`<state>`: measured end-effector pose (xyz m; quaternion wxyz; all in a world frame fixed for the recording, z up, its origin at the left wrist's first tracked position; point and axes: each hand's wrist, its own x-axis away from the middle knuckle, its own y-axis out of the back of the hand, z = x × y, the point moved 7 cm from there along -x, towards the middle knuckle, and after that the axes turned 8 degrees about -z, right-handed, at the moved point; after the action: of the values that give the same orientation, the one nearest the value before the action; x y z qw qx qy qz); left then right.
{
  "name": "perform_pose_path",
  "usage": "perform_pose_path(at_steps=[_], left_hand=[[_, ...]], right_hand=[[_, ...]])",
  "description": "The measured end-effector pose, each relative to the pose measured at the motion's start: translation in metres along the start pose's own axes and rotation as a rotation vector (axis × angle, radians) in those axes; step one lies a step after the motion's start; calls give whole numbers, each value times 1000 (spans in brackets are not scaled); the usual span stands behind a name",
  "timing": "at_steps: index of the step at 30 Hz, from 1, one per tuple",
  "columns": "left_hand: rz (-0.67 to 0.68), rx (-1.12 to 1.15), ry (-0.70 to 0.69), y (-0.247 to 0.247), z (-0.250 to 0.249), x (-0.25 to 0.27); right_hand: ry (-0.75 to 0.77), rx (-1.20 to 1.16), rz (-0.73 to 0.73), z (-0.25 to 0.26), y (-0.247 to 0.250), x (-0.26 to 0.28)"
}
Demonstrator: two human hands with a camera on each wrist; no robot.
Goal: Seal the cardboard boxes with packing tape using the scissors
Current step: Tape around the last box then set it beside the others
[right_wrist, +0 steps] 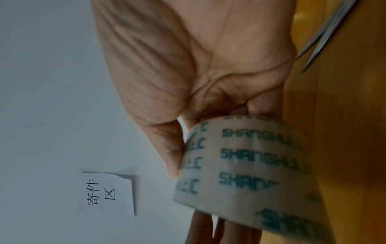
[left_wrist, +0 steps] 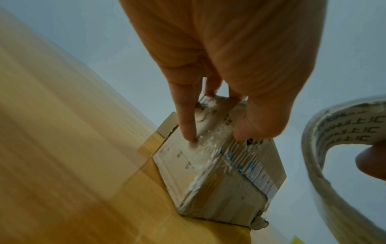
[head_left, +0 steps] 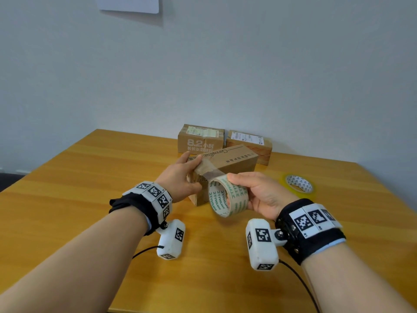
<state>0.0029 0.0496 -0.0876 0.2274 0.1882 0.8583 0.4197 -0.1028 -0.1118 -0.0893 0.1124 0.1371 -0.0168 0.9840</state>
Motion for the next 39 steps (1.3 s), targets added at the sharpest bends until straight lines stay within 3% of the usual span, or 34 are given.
perform_pose_path(at_steps=[13, 20, 23, 26, 30, 34, 39], left_hand=[[-24, 73, 21, 1, 8, -6], [48, 64, 48, 7, 7, -9], [82, 179, 64, 12, 4, -13], [1, 275, 91, 15, -4, -14], [-164, 165, 128, 15, -7, -16], [-169, 134, 124, 14, -5, -17], [-191, 298, 171, 13, 4, -22]], right_hand=[[-97, -29, -31, -30, -4, -9], [-169, -59, -72, -39, -16, -17], [-203, -90, -88, -43, -19, -19], [-209, -107, -96, -44, -19, -22], [-204, -100, -104, -44, -17, -26], [-213, -95, -102, -45, -15, -29], [-220, -89, -94, -47, -14, -31]])
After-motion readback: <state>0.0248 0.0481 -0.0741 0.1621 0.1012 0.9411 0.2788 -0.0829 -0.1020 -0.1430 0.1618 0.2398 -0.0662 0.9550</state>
